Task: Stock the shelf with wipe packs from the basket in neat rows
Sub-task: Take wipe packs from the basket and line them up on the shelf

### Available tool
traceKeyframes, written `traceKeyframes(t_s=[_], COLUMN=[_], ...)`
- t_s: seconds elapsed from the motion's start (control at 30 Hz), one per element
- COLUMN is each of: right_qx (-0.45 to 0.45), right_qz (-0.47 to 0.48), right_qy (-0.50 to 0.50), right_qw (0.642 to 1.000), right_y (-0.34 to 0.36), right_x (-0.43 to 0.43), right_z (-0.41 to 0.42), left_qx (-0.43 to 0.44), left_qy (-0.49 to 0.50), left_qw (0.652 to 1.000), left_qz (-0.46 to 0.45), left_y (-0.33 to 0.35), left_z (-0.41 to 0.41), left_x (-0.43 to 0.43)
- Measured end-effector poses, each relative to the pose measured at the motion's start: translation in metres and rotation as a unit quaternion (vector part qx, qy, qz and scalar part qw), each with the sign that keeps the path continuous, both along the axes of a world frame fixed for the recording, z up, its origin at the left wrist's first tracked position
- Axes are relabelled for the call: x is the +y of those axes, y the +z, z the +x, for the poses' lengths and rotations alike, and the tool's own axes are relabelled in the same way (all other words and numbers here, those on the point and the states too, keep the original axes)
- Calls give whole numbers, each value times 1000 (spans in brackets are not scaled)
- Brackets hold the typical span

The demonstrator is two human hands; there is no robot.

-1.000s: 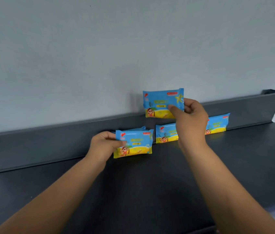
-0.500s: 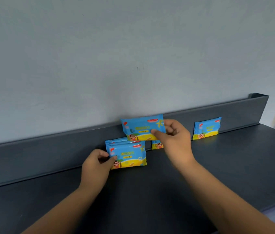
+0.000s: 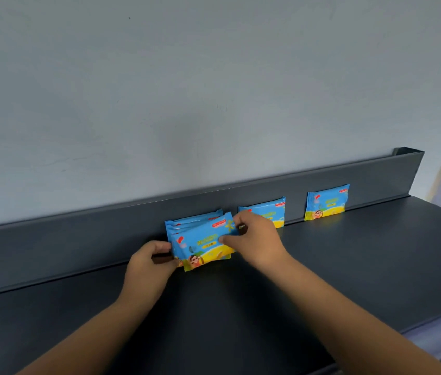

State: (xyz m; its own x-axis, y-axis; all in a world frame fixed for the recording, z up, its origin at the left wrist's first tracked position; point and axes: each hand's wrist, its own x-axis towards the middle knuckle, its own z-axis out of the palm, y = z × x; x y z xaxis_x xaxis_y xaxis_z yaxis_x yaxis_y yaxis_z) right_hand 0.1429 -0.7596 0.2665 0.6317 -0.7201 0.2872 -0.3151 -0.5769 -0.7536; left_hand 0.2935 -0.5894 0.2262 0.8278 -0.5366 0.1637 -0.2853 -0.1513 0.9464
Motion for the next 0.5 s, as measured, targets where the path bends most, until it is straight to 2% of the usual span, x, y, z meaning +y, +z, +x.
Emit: traceKeyframes(t_s=[0.17, 0.3, 0.5], right_qx=[101, 137, 199], right_qz=[-69, -68, -63], right_qy=[-21, -21, -37], right_qw=[992, 988, 977], right_y=[6, 8, 16], right_x=[7, 12, 19], right_z=[3, 7, 3], left_qx=[48, -6, -28], left_qy=[-32, -27, -18], left_qw=[998, 1000, 999], left_qz=[-21, 7, 38], left_y=[5, 7, 3], left_z=[-6, -13, -10], left_x=[3, 1, 2])
